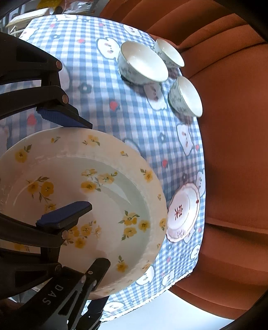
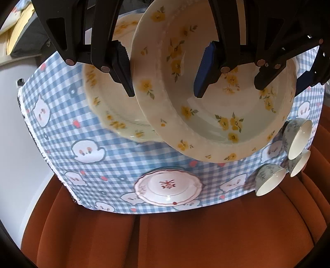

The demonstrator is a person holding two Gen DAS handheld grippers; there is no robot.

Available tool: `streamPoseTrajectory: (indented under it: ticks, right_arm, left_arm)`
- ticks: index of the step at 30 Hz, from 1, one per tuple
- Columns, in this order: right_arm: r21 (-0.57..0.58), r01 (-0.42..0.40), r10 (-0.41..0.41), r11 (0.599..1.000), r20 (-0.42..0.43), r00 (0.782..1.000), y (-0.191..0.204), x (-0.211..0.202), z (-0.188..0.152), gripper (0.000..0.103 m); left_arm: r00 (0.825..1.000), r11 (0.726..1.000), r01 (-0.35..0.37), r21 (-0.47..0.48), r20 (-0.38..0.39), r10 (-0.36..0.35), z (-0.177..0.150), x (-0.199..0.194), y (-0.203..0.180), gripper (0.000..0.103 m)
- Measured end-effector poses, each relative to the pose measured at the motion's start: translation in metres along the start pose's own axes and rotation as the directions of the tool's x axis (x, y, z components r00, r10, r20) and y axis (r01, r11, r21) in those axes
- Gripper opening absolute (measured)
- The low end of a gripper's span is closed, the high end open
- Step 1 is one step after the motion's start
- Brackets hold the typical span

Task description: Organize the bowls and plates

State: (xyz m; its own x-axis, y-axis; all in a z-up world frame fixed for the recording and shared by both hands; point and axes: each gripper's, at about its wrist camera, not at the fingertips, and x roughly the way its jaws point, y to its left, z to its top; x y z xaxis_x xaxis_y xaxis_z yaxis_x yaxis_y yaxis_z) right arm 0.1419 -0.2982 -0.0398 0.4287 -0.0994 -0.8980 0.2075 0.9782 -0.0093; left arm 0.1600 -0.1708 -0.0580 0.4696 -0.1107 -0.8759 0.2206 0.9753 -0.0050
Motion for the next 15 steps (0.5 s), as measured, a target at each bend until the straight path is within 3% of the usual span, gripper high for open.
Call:
streamPoseTrajectory:
  ticks: [15]
  right_arm:
    - [-0.07,-0.013,0.012,0.997,-0.008,1.0,-0.092,0.021,0.013,0.061]
  left_arm:
    - [1.0,0.997,-0.003,-0.076,-0.028,0.001,0.001,0.021,-0.087,0.07]
